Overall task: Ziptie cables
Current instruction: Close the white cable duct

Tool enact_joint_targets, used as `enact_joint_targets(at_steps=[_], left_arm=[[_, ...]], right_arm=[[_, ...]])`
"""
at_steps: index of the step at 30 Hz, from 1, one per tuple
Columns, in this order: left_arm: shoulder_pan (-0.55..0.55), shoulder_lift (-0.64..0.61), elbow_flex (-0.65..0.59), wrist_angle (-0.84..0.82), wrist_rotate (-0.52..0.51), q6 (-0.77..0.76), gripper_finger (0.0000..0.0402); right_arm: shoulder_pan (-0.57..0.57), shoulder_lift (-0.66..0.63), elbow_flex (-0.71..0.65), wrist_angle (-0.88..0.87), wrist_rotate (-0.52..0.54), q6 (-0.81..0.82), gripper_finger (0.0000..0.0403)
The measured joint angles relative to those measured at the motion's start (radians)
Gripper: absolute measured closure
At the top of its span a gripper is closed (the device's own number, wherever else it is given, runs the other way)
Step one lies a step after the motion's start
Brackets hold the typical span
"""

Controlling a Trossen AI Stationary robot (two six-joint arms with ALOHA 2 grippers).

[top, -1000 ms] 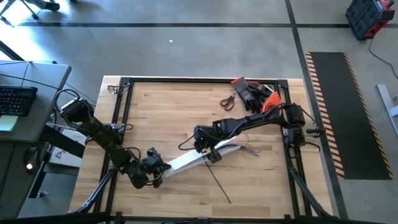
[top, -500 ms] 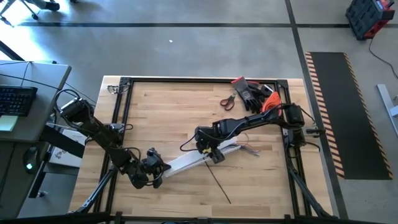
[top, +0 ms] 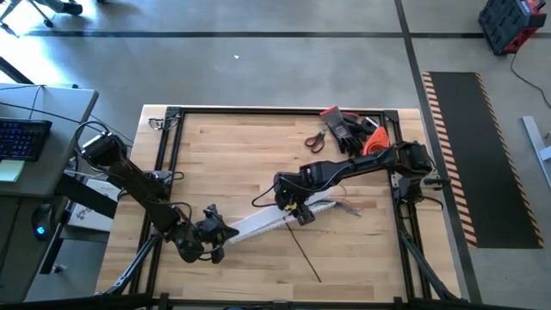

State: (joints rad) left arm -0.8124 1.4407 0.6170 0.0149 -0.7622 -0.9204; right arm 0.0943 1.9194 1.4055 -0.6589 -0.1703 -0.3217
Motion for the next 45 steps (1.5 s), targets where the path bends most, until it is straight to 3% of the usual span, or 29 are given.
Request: enact_joint_targets(at_steps=[7,16,25,38,41,45], left_arm=[[0.009,-0.037,0.039,0.011,-0.037,0.094,0.0402],[0.047,-0.003,0.037,0.015,0.055,0.102,0.0402],[0.047,0.0,0.038,0.016,0.046,0.122,0.0402],[0.039,0.0,0.075,0.03,0.053,0.285,0.0402],[0.027,0.004,0.141,-0.065,0.02,0.375,0.0402],[0.023,0.051,0.262,-0.289,0.017,0.358,0.0402]], right_arm=[[0.037,-0.003,0.0,-0.01,-0.007,0.007,0.019],[0.039,-0.004,0.0,-0.012,-0.013,0.034,0.019],[0.03,-0.004,0.041,-0.016,-0.072,0.142,0.019],[0.03,-0.004,0.067,-0.033,-0.099,0.192,0.019],[0.03,-0.004,0.067,-0.03,-0.096,0.213,0.019],[0.03,-0.004,0.067,-0.025,-0.086,0.217,0.019]])
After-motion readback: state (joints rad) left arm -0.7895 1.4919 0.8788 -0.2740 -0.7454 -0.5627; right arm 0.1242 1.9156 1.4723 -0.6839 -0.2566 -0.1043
